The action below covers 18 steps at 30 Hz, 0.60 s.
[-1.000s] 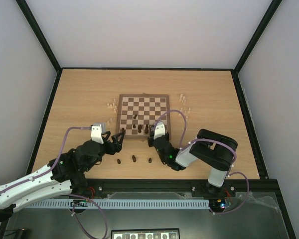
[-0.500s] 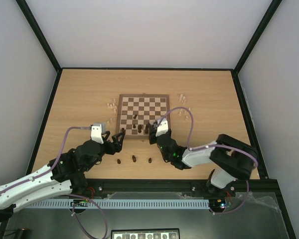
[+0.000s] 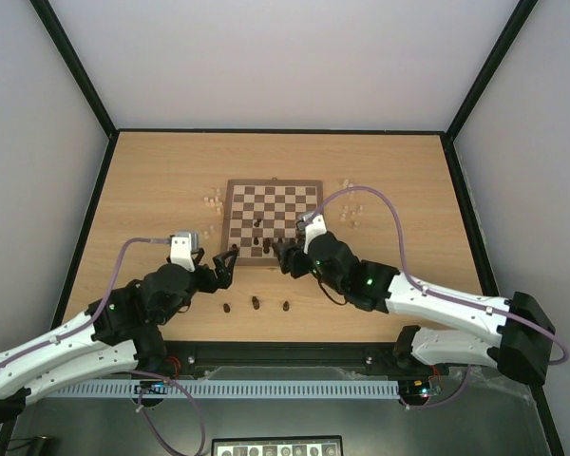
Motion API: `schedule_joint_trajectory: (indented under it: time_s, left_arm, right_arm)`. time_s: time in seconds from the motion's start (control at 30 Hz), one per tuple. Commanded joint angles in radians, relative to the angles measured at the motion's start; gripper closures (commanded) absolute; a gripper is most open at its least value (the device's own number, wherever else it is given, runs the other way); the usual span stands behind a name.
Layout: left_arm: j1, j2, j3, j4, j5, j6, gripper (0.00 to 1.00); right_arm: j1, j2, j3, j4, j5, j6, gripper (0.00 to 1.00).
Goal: Set up the chess pieces on the board
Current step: Pick up the chess piece at the center of the board.
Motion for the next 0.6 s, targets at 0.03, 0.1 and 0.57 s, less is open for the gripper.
schedule_joint_trajectory:
  time_s: [0.03,0.1,0.57]
  left_arm:
    - [0.007,-0.015,0.053,-0.074,-0.046,-0.008,0.0]
    - [0.008,-0.025,0.058,-0.075,-0.043,-0.011,0.01]
    - [0.01,0.021,0.047,-0.058,-0.017,-0.037,0.0]
  right_arm:
    - [0.026,0.013,0.117,-0.47,-0.294,0.106,0.28]
    - [0.064,0.078,0.152,-0.564,-0.277,0.12,0.29]
    - [0.202,0.343,0.16,-0.687,-0.125,0.238,0.48]
